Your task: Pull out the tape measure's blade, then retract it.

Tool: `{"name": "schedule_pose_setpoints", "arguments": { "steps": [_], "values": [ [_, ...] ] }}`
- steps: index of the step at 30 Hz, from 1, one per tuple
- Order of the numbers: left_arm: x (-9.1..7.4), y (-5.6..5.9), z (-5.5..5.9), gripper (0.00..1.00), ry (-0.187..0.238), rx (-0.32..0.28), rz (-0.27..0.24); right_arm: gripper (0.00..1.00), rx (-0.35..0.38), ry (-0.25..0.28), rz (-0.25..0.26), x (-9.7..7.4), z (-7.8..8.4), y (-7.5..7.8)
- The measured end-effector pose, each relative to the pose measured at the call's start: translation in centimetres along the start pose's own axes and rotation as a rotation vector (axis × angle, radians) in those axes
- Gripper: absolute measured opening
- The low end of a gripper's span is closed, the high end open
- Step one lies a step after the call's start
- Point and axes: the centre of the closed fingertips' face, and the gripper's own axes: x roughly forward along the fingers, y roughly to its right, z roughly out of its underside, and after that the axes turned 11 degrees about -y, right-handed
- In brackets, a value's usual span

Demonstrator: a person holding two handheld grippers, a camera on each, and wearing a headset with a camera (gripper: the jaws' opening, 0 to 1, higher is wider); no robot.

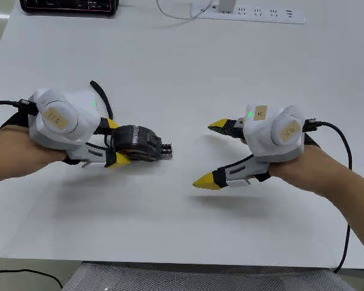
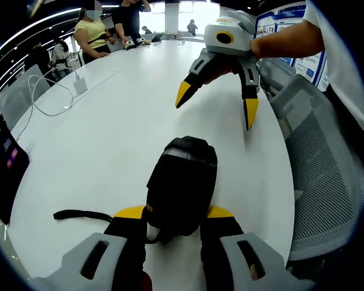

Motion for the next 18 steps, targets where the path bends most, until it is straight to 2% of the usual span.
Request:
{"name": "schedule_pose_setpoints", "arguments": {
  "steps": [6, 8, 10, 18],
  "values": [
    [0.1, 0.0, 0.0, 0.29, -0.005, 0.008, -0.005, 0.7, 0.003, 0.002, -0.001, 0.2, -0.1, 0.1],
    [0.2, 0.0, 0.0, 0.29, -0.006, 0.006, -0.006, 0.65, 0.002, 0.002, -0.011, 0.3, -0.2, 0.0],
    [0.2, -0.1, 0.0, 0.29, -0.007, -0.006, -0.002, 0.64, 0.0, 0.002, -0.008, 0.5, -0.2, 0.0],
    [0.3, -0.1, 0.0, 0.28, -0.017, 0.008, -0.014, 0.62, -0.007, 0.016, -0.019, 1.4, -0.9, 0.1]
  ]
}}
